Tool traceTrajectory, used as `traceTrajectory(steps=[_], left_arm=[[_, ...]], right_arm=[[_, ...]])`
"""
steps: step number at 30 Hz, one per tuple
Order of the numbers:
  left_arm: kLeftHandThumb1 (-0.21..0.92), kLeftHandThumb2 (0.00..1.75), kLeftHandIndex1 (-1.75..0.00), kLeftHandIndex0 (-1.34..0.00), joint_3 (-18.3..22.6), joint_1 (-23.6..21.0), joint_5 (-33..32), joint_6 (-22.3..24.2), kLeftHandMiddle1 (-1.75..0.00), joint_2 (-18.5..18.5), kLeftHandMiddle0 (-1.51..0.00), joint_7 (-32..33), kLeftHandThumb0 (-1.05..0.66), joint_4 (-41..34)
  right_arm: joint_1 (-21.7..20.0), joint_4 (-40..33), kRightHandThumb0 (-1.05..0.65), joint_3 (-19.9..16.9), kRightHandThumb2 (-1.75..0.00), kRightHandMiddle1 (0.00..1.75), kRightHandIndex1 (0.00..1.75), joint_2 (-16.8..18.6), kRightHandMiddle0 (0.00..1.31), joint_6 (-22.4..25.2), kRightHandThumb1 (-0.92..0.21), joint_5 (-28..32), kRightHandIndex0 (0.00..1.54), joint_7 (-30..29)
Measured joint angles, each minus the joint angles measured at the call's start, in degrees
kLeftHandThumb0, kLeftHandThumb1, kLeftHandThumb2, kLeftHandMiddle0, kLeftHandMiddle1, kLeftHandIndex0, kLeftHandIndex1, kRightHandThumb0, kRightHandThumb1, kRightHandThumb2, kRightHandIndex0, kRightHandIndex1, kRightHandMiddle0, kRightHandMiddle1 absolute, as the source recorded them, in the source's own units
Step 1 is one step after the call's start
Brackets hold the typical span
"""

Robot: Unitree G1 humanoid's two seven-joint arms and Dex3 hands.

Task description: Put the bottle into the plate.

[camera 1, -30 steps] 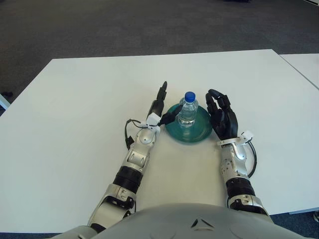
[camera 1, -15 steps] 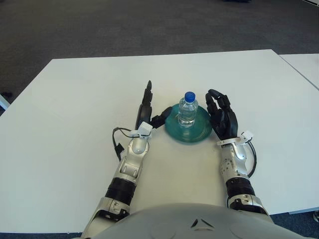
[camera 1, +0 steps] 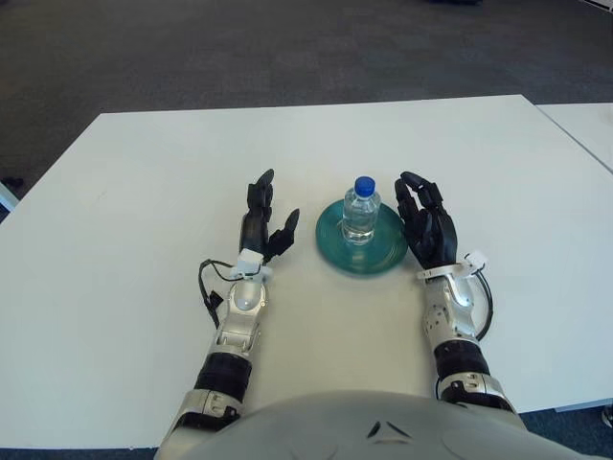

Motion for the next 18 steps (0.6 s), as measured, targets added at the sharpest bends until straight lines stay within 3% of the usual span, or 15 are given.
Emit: traceTrajectory(steps=[8,15,18], left_arm=[[0.92,0.84,-0.95,-0.06,1.56,-0.24,-2.3,-4.3,-0.09,-1.73,-0.45,-0.71,-0.69,3.59],[0.92,0.94,-0.93,-0.01,1.39,-0.38,-0.27,-5.36,-0.07,-1.75,-0.42,2.06,-0.66,4.06],[0.92,0.95,-0.92,0.0,1.39,-0.81,0.62,-5.35,-0.06,-1.75,-0.41,3.75,-0.68,4.54]], right_arm=[[-0.08,0.1,-0.75,-0.55,-0.54,0.98,0.0,-0.35,0.0,0.82,-0.92,0.39,0.37,0.41],[-0.17,0.18,-0.75,-0.68,-0.54,0.98,0.0,-0.39,0.0,1.02,-0.92,0.78,0.37,0.55],[-0.47,0.69,-0.77,-0.91,-0.66,0.89,0.0,-0.56,0.0,0.86,-0.92,0.78,0.34,0.71]])
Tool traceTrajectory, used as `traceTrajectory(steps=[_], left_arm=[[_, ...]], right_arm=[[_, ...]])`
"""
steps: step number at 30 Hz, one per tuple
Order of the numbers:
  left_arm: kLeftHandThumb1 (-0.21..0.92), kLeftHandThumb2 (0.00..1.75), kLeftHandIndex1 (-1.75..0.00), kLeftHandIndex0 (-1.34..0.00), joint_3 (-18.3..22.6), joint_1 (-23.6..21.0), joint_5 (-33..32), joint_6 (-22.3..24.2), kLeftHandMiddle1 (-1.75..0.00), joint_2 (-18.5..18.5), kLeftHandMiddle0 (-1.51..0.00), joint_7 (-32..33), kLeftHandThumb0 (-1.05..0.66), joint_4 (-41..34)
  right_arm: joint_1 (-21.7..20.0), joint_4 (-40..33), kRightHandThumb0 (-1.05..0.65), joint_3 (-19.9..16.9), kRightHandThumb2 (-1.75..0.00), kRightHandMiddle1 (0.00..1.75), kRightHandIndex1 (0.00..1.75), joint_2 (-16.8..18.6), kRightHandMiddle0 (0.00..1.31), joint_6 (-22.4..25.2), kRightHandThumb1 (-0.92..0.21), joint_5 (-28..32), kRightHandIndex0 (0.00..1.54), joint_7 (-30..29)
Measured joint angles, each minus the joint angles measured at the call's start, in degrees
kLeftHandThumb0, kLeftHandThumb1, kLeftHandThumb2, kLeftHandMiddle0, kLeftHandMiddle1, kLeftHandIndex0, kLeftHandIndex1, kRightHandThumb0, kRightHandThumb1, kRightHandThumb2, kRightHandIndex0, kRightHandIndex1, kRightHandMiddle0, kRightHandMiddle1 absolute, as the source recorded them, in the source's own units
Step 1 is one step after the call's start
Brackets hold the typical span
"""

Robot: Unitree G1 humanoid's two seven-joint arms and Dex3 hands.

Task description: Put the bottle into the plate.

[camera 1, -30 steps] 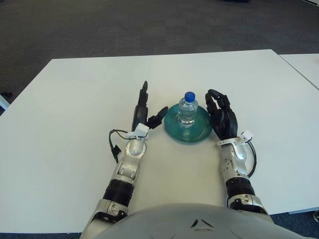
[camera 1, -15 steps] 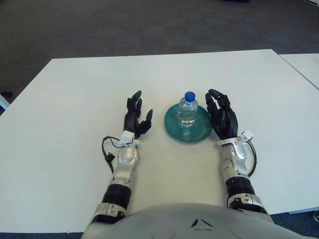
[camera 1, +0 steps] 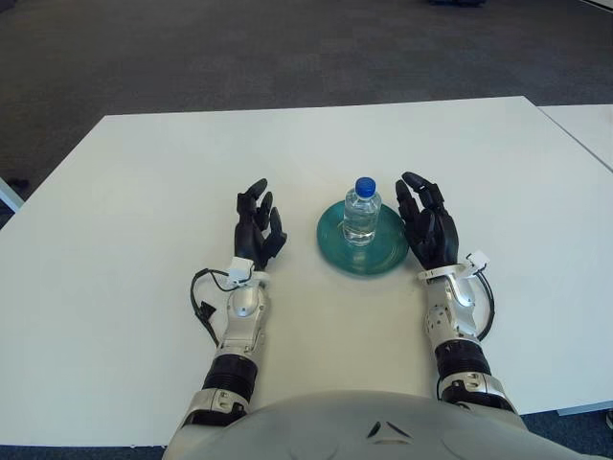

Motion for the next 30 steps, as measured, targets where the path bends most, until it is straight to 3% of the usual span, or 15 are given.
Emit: traceTrajectory(steps=[3,6,14,30], left_arm=[[0.92,0.96,-0.93,-0.01,-0.02,-0.53,0.62,0.0,-0.05,0.01,-0.41,1.65,-0.74,0.6],[0.92,0.98,-0.93,-0.01,-0.36,-0.68,1.26,-0.04,-0.05,0.05,-0.41,3.55,-0.78,0.67],[0.92,1.03,-0.95,-0.02,-0.84,0.25,3.17,0.4,-0.05,0.1,-0.43,6.72,-0.81,-0.97],[0.92,1.04,-0.97,-0.04,-0.72,0.56,2.01,0.8,-0.06,0.11,-0.46,6.38,-0.78,-1.3]], right_arm=[[-0.98,1.59,-0.78,-0.73,-0.85,0.71,0.0,-0.92,0.0,-1.64,-0.92,-0.75,0.3,-0.09],[-2.47,4.07,-0.78,-1.98,-0.91,0.65,0.0,-3.16,0.0,-3.88,-0.92,-1.25,0.28,-0.1],[-5.08,8.71,-0.79,-4.98,-0.97,0.58,0.0,-7.56,0.0,-6.63,-0.92,-0.97,0.26,0.34],[-7.14,12.36,-0.8,-5.84,-1.04,0.55,0.0,-9.22,0.0,-9.7,-0.92,-1.69,0.23,0.84]])
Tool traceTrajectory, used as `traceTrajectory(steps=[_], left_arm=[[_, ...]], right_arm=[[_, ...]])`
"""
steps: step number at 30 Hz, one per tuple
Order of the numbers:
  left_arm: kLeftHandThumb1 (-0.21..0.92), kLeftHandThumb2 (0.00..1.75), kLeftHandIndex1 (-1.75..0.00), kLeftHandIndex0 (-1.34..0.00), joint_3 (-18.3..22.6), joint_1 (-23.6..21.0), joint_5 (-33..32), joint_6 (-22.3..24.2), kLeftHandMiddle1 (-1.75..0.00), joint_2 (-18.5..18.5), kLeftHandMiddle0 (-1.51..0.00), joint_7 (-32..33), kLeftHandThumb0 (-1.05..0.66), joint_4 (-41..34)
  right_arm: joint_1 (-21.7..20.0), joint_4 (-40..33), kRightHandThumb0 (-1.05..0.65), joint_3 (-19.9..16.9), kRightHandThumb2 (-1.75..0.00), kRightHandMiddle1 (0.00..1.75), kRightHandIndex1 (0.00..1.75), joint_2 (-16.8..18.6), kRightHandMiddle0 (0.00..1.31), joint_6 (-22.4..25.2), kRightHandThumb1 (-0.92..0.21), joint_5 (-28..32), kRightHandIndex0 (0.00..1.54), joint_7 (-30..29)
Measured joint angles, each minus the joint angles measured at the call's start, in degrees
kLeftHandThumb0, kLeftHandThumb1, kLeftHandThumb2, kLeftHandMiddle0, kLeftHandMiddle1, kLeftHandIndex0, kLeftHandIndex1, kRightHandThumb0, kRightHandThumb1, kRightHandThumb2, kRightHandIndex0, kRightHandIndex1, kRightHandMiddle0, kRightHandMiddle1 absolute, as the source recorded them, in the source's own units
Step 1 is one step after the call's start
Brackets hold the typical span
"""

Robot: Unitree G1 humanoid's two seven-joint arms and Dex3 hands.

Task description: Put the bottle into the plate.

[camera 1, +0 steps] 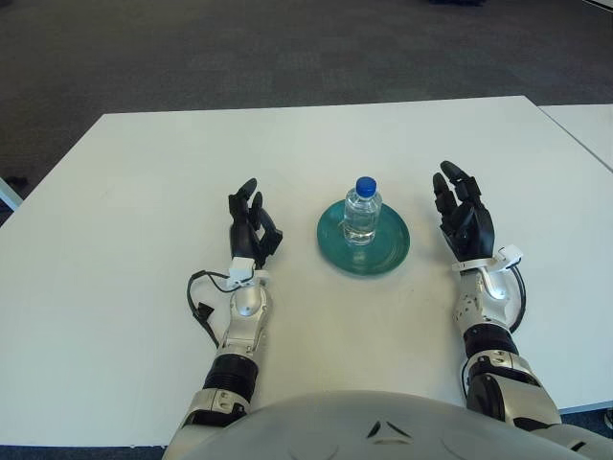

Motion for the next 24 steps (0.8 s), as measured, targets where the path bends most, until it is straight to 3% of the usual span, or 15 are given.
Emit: traceTrajectory(steps=[11,20,24], left_arm=[[0.92,0.98,-0.98,-0.07,0.5,0.28,-0.95,-0.16,-0.07,0.01,-0.5,-0.38,-0.77,-0.88],[0.92,0.86,-0.98,-0.11,0.82,1.68,-2.8,1.67,-0.07,-0.04,-0.52,-1.98,-0.81,-3.32],[0.92,0.77,-1.03,-0.22,0.98,2.48,-3.31,3.29,-0.1,-0.08,-0.58,-1.99,-0.8,-4.45]], right_arm=[[0.11,-0.47,-0.79,0.13,-1.03,0.58,0.0,-0.06,0.0,-0.49,-0.92,-1.28,0.23,-2.44],[1.33,-1.83,-0.8,0.62,-1.0,0.6,0.01,-0.05,0.0,0.9,-0.92,-0.88,0.24,-1.14],[2.09,-2.98,-0.79,0.78,-0.95,0.65,0.02,0.14,0.0,2.52,-0.92,0.57,0.27,0.78]])
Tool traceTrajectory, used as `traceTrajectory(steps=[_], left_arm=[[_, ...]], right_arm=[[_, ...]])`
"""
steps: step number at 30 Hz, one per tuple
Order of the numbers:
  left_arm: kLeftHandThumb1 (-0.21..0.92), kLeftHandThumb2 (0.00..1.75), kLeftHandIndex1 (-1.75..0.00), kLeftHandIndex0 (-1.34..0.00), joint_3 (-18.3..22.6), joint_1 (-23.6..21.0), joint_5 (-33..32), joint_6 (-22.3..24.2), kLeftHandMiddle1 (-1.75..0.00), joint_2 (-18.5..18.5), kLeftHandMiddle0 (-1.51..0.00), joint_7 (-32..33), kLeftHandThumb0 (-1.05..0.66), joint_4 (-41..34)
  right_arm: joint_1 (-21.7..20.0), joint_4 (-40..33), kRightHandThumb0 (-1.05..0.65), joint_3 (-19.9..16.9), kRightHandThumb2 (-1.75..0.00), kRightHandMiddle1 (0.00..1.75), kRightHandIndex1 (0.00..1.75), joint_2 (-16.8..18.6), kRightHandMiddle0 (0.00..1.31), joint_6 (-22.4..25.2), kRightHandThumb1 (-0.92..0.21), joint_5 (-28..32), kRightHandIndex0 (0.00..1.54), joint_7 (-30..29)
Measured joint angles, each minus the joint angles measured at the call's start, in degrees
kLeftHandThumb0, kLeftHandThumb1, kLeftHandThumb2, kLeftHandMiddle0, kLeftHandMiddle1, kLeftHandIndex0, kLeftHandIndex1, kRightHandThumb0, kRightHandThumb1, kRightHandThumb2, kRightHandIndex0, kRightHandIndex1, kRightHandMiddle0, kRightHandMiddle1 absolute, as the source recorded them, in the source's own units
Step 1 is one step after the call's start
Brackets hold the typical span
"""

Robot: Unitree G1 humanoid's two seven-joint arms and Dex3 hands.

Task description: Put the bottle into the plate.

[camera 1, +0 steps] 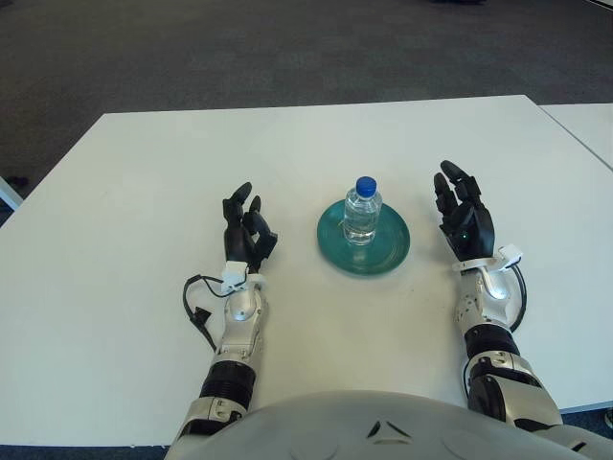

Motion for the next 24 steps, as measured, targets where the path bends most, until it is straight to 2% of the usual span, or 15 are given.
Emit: traceTrajectory(steps=[7,19,24], left_arm=[[0.92,0.7,-1.07,-0.31,0.35,0.99,-0.6,2.15,-0.14,-0.05,-0.64,0.84,-0.77,-1.42],[0.92,0.69,-1.08,-0.35,-0.08,2.71,1.26,3.3,-0.19,-0.02,-0.68,3.25,-0.73,-3.51],[0.92,0.7,-1.0,-0.24,-0.84,3.93,2.81,4.65,-0.29,0.14,-0.58,3.43,-0.75,-5.17]], right_arm=[[0.55,-1.27,-0.78,-0.14,-0.89,0.72,0.03,0.42,0.0,2.16,-0.92,2.76,0.31,3.08],[2.2,-3.38,-0.77,-0.5,-0.85,0.81,0.04,1.31,0.0,2.13,-0.92,3.82,0.35,4.04],[2.77,-4.6,-0.77,-0.39,-0.85,0.81,0.04,1.63,0.0,2.14,-0.92,3.85,0.36,4.04]])
